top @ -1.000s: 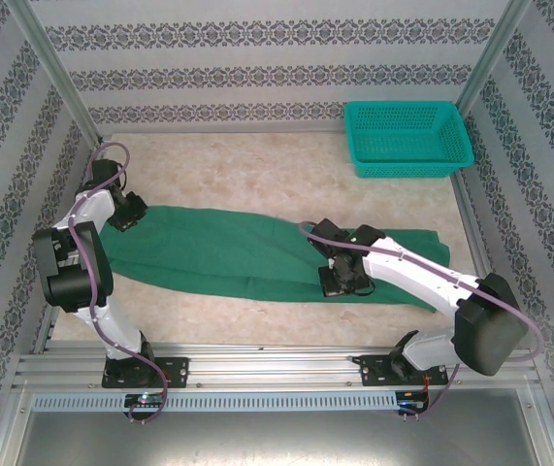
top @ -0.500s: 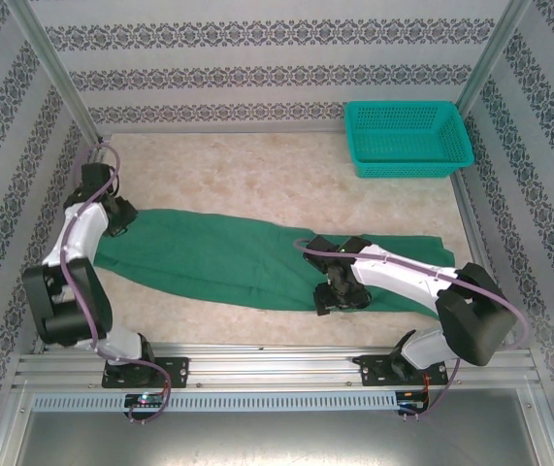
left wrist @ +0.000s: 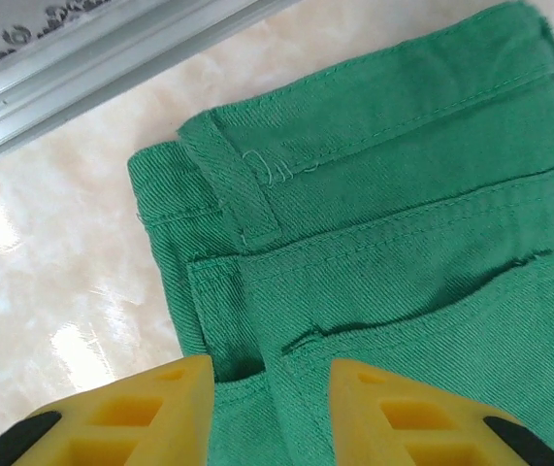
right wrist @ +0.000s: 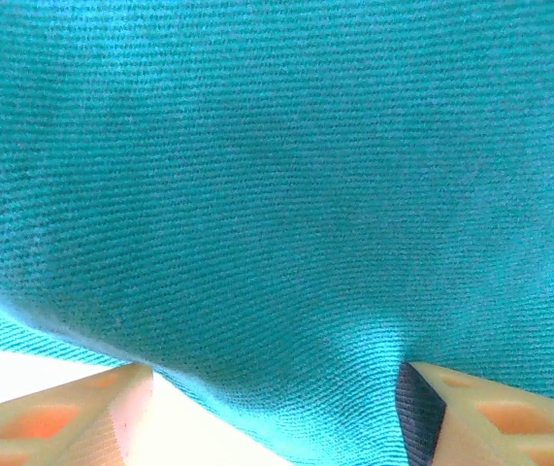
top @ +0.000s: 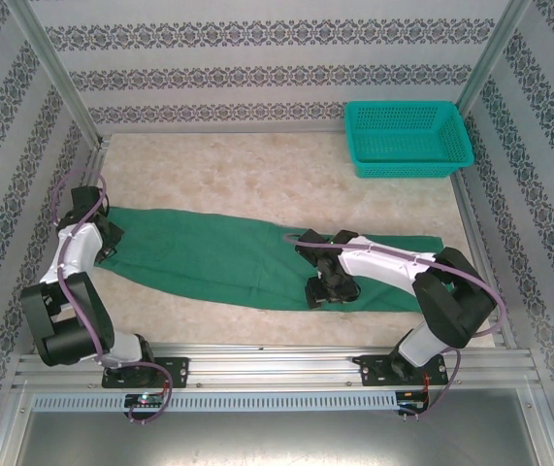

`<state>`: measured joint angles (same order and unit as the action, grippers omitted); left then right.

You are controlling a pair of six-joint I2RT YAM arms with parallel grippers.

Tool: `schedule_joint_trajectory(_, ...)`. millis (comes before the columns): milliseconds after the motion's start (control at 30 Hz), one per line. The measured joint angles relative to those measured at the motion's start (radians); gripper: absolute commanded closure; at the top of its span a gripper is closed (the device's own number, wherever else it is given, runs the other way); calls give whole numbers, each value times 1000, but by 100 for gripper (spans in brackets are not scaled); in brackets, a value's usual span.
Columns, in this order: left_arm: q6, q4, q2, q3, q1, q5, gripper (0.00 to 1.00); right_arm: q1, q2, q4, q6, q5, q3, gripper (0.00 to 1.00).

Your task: Roll up the long pants

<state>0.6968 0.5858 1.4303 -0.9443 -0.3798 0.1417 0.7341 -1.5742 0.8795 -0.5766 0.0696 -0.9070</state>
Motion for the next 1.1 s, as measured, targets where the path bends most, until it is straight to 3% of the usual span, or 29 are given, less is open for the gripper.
schedule_joint_trajectory(633, 103, -245, 183, 97, -69, -116, 67, -45, -63, -25, 6, 30, -31, 34)
schedule_joint_trajectory(700, 106, -261, 200, 90, -72, -120, 72, -45, -66, -26, 6, 31, -35, 35)
schedule_joint_trajectory(800, 116, -284, 227, 68, -74, -131, 99, -45, -66, -31, 4, 34, -39, 35)
schedule_joint_trajectory(1100, 116, -305, 230, 52, -74, -143, 100, -45, -66, -54, -7, 49, -40, 35)
